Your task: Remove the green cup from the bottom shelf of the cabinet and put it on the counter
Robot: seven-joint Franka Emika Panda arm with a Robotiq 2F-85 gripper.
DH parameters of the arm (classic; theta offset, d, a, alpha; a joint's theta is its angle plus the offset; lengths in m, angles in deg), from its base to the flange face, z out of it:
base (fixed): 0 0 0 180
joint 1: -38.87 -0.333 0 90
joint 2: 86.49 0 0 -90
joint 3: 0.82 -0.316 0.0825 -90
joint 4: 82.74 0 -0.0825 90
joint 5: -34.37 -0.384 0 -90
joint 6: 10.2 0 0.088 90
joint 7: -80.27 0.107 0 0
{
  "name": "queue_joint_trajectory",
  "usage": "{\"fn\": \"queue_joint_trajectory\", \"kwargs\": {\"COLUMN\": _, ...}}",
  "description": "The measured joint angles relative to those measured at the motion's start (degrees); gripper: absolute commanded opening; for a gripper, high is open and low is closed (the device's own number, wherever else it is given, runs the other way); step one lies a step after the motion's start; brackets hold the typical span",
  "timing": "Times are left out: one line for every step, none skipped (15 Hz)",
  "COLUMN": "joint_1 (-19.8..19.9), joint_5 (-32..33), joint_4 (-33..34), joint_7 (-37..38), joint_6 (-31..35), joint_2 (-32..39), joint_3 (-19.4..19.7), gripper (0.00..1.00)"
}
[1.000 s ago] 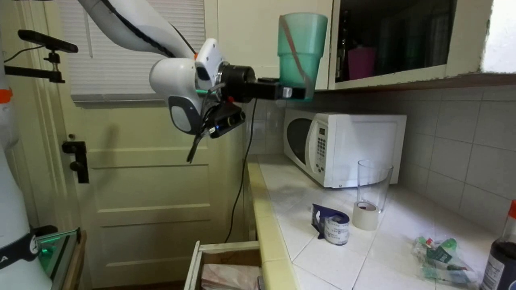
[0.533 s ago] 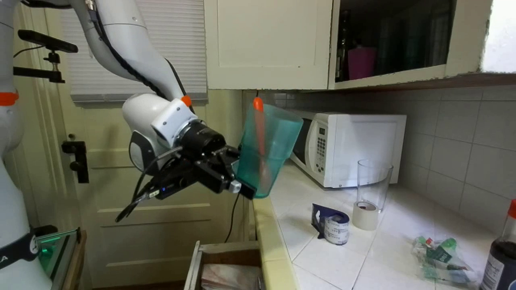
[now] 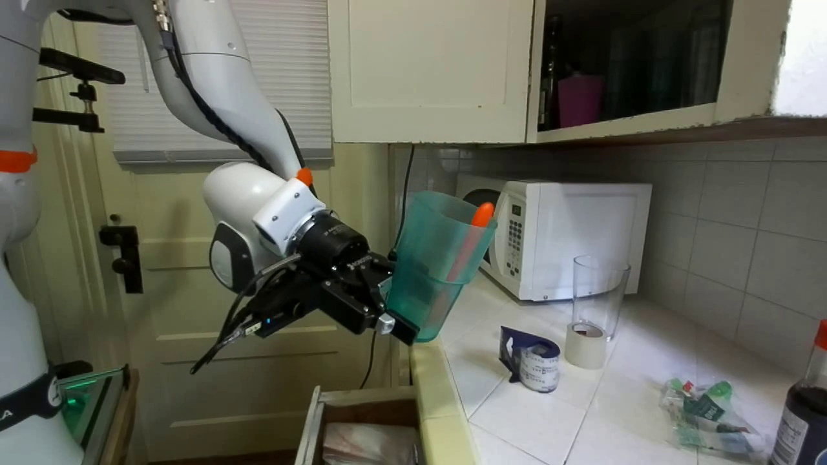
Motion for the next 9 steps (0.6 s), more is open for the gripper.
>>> {"fn": "queue_joint_trajectory", "kwargs": {"joint_1": 0.1, "joint_5": 1.3, "joint_4": 0.2, "joint_7": 0.0, "joint_6": 0.0, "joint_2": 1.3, "joint_3": 0.1, "gripper": 0.51}}
{"fn": "queue_joint_trajectory", "kwargs": {"joint_1": 0.2, "joint_5": 3.0, "joint_4": 0.5, "joint_7": 0.2, "joint_6": 0.0, "joint_2": 2.8, "joint_3": 0.2, "gripper": 0.51}}
{"fn": "queue_joint_trajectory", "kwargs": {"joint_1": 0.4, "joint_5": 4.3, "joint_4": 1.0, "joint_7": 0.3, "joint_6": 0.0, "joint_2": 4.6, "joint_3": 0.4, "gripper": 0.51}}
{"fn": "queue_joint_trajectory", "kwargs": {"joint_1": 0.7, "joint_5": 5.1, "joint_4": 1.7, "joint_7": 0.3, "joint_6": 0.0, "joint_2": 6.6, "joint_3": 0.9, "gripper": 0.51}}
{"fn": "queue_joint_trajectory", "kwargs": {"joint_1": 1.0, "joint_5": 5.1, "joint_4": 2.6, "joint_7": 0.5, "joint_6": 0.0, "joint_2": 8.5, "joint_3": 1.4, "gripper": 0.51}}
{"fn": "queue_joint_trajectory", "kwargs": {"joint_1": 1.5, "joint_5": 5.1, "joint_4": 3.7, "joint_7": 0.7, "joint_6": 0.0, "joint_2": 10.3, "joint_3": 2.0, "gripper": 0.51}}
{"fn": "queue_joint_trajectory", "kwargs": {"joint_1": 1.9, "joint_5": 4.7, "joint_4": 4.9, "joint_7": 1.1, "joint_6": 0.0, "joint_2": 12.1, "joint_3": 2.7, "gripper": 0.51}}
{"fn": "queue_joint_trajectory", "kwargs": {"joint_1": 2.3, "joint_5": 4.1, "joint_4": 6.2, "joint_7": 1.5, "joint_6": 0.0, "joint_2": 13.8, "joint_3": 3.2, "gripper": 0.51}}
{"fn": "queue_joint_trajectory", "kwargs": {"joint_1": 2.6, "joint_5": 3.0, "joint_4": 7.6, "joint_7": 1.9, "joint_6": 0.0, "joint_2": 15.6, "joint_3": 3.6, "gripper": 0.51}}
